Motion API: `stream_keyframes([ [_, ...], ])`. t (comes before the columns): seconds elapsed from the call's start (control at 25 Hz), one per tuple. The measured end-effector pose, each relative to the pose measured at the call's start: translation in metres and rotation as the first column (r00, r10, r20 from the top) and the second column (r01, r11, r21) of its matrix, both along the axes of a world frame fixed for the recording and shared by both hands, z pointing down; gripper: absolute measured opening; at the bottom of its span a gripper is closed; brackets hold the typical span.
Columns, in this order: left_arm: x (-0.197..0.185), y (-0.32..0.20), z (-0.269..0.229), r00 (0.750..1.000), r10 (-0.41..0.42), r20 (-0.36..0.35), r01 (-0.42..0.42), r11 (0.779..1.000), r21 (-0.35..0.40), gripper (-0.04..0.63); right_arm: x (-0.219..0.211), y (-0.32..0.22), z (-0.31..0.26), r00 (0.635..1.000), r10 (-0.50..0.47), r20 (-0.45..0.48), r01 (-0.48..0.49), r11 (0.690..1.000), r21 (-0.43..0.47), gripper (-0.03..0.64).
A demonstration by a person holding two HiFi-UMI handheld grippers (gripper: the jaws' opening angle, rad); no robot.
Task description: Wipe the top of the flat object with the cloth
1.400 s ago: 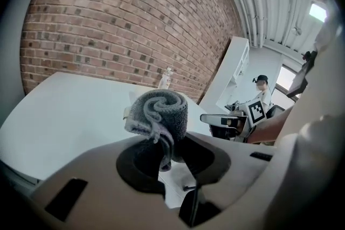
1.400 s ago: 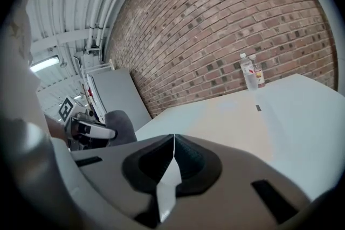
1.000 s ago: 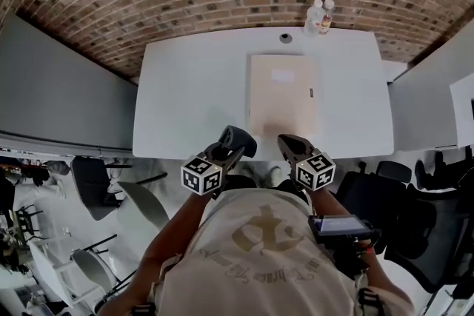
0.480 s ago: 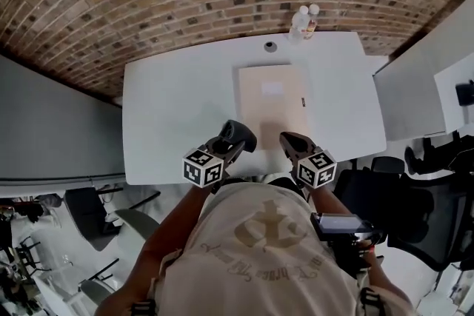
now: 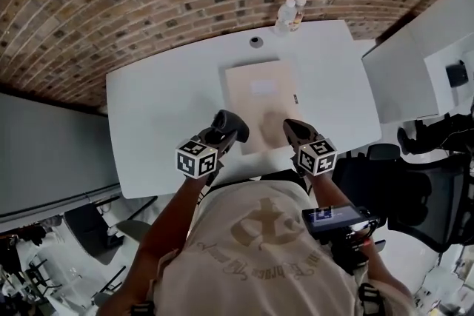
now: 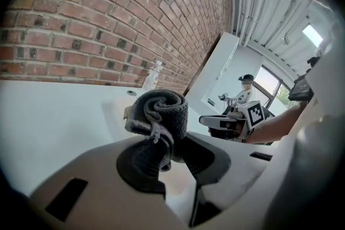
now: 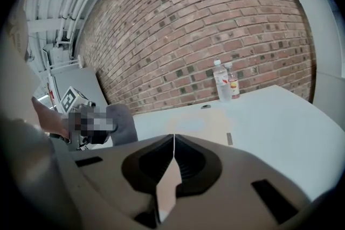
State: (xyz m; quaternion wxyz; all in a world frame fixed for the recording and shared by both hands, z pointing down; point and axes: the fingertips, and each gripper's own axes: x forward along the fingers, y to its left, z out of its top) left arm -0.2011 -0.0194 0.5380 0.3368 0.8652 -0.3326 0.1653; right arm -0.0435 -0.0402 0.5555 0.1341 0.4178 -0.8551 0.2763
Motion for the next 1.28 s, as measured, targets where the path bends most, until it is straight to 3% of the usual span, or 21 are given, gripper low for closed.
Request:
stream_keyframes([
  [0.2, 0.003, -0.026, 0.000, 0.999, -0.042, 0.033, 0.043, 0.999, -0.005, 0.097, 0.014, -0.040, 0.012, 1.000, 0.011, -0.011, -0.011, 1.000, -0.002, 0.023],
  [0.6, 0.044, -0.090, 0.007, 0.994, -0.068, 0.088, 0.070, 0.997, -0.018, 0.097, 0.031, -0.119, 0.010, 1.000, -0.023, 0.019, 0.022, 0.999, 0.023, 0.023],
  [0.92, 0.080, -0.135, 0.017, 0.993, -0.032, 0.118, 0.034, 0.999, -0.019, 0.097, 0.040, -0.129, 0.034, 0.998, -0.050, -0.043, 0.050, 0.999, -0.017, 0.023],
  [1.2, 0.108, -0.167, 0.027, 0.990, 0.016, 0.140, -0.014, 1.000, -0.014, 0.097, 0.038, -0.127, 0.055, 0.997, -0.073, -0.039, 0.070, 0.995, -0.072, 0.029],
  [1.24, 0.113, -0.172, 0.028, 0.989, 0.025, 0.145, -0.023, 1.000, -0.013, 0.097, 0.038, -0.127, 0.058, 0.997, -0.070, -0.034, 0.067, 0.994, -0.082, 0.043],
  [1.28, 0.118, -0.177, 0.030, 0.988, 0.034, 0.148, -0.032, 0.999, -0.013, 0.097, 0.040, -0.127, 0.061, 0.997, -0.066, -0.029, 0.063, 0.994, -0.095, 0.106],
])
